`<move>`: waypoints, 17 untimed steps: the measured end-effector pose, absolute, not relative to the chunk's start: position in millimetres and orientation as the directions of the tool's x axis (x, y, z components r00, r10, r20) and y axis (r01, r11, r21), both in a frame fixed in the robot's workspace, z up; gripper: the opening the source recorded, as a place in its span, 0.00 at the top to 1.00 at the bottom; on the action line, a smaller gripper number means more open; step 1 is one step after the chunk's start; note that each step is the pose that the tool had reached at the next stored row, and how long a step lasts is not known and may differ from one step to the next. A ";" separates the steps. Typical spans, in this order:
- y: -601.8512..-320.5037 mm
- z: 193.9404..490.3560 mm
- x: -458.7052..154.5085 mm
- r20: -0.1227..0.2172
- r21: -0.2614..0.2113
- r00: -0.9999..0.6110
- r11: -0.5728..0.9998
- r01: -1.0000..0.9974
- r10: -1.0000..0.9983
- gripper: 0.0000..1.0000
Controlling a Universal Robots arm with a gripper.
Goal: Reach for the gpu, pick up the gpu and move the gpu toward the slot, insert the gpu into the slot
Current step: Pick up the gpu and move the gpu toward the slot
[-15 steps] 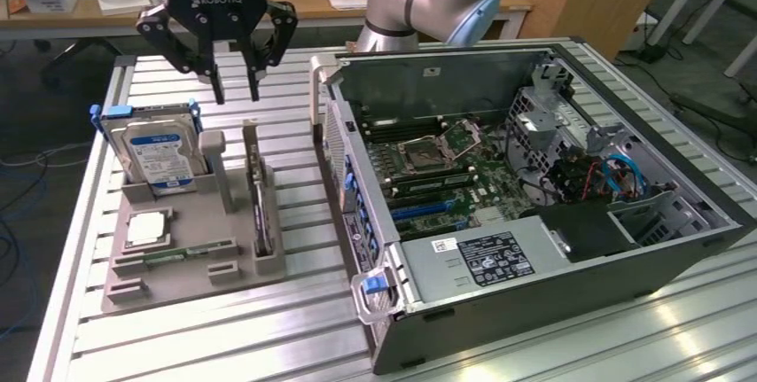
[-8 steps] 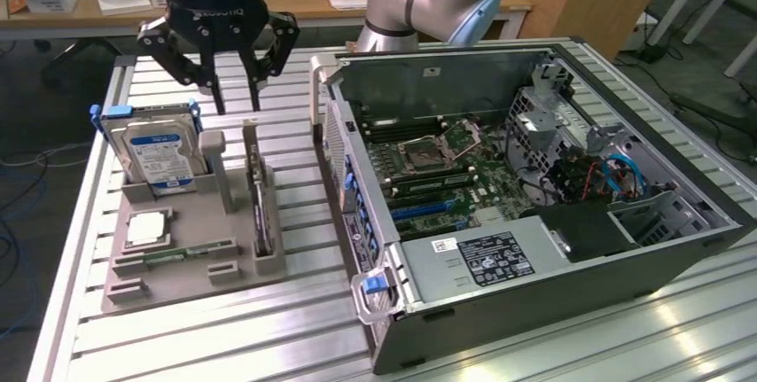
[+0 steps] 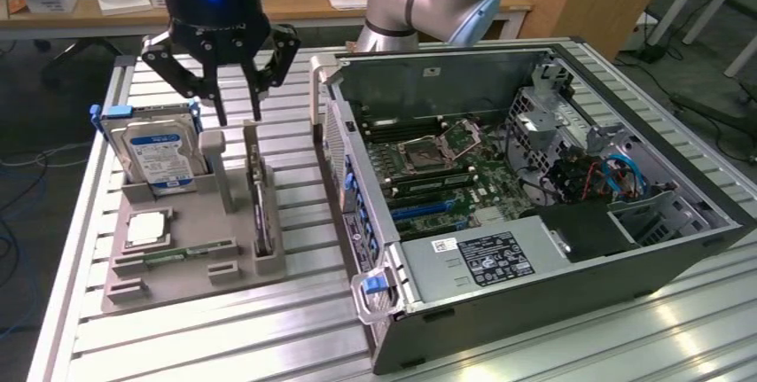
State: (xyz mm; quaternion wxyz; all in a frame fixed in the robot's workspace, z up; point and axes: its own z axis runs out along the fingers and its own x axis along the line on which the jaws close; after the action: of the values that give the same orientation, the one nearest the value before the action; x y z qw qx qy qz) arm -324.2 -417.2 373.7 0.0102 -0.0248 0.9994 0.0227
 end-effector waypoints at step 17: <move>-438.0 348.8 -324.2 -0.022 0.045 -0.998 0.997 -0.065 -0.064 0.58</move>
State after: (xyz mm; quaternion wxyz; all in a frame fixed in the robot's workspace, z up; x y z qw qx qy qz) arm -324.2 -438.0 348.8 0.0101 -0.0324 0.9992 0.0229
